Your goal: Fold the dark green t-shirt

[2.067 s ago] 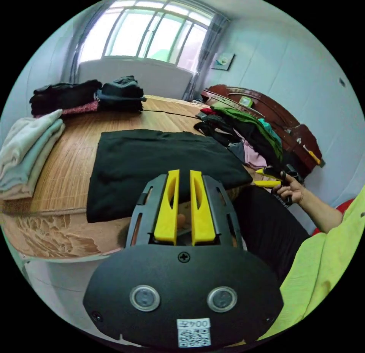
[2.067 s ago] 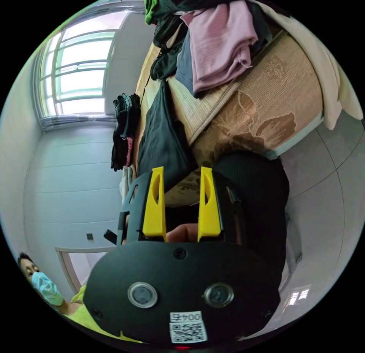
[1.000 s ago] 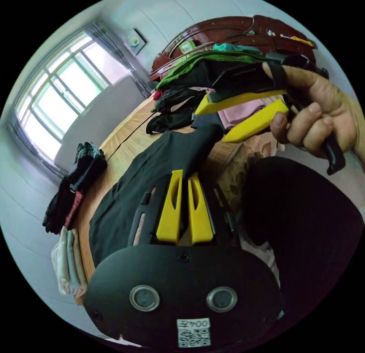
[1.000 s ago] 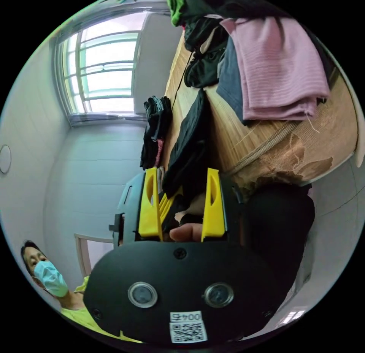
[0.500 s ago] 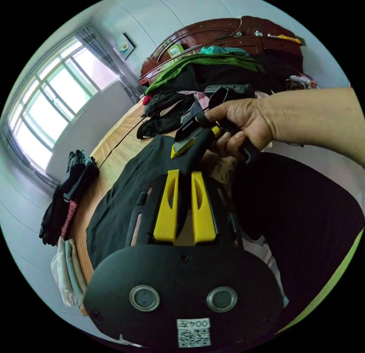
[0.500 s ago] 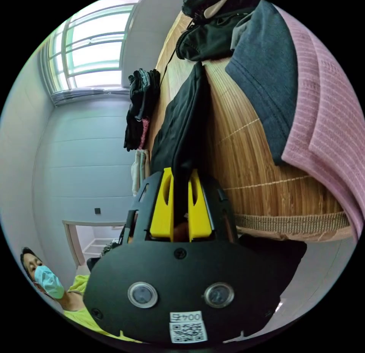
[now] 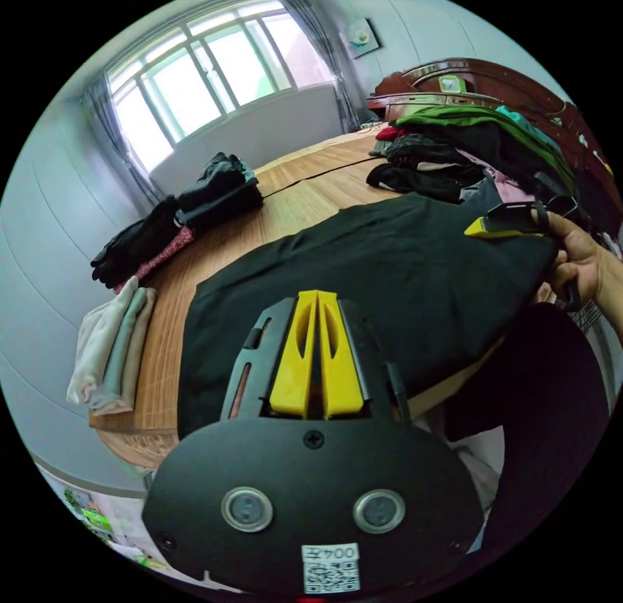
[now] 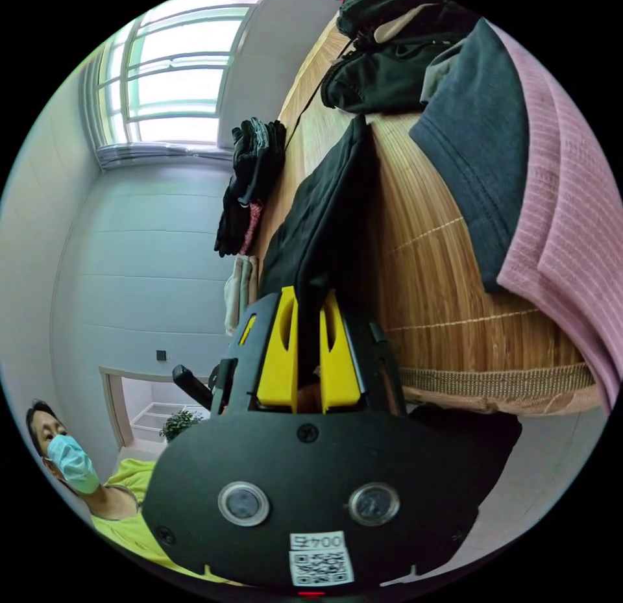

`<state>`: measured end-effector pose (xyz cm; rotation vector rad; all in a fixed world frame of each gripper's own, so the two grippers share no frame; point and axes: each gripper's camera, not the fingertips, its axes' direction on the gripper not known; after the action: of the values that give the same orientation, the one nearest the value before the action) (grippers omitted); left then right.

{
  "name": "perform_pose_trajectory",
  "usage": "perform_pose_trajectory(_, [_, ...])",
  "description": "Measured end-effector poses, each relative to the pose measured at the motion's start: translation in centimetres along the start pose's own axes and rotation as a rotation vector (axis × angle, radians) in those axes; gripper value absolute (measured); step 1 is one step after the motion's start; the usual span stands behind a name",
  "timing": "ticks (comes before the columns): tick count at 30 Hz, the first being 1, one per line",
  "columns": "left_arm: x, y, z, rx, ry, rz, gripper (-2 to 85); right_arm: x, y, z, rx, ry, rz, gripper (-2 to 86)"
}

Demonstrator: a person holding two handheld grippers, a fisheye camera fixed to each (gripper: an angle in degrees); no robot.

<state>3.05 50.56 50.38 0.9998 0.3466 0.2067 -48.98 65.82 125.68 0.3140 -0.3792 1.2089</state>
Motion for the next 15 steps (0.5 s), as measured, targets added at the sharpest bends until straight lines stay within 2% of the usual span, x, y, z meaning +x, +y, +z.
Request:
perform_pose_trajectory(8, [0.9,4.0,8.1,-0.113,0.104,-0.03,0.3,-6.9,-2.0,0.4,-0.016,0.054,-0.061,4.7])
perform_pose_trajectory(15, [-2.4,7.3,11.7,-0.075,0.201,-0.176,0.1,-15.8,-4.1,1.3,-0.036,0.148,-0.119,4.6])
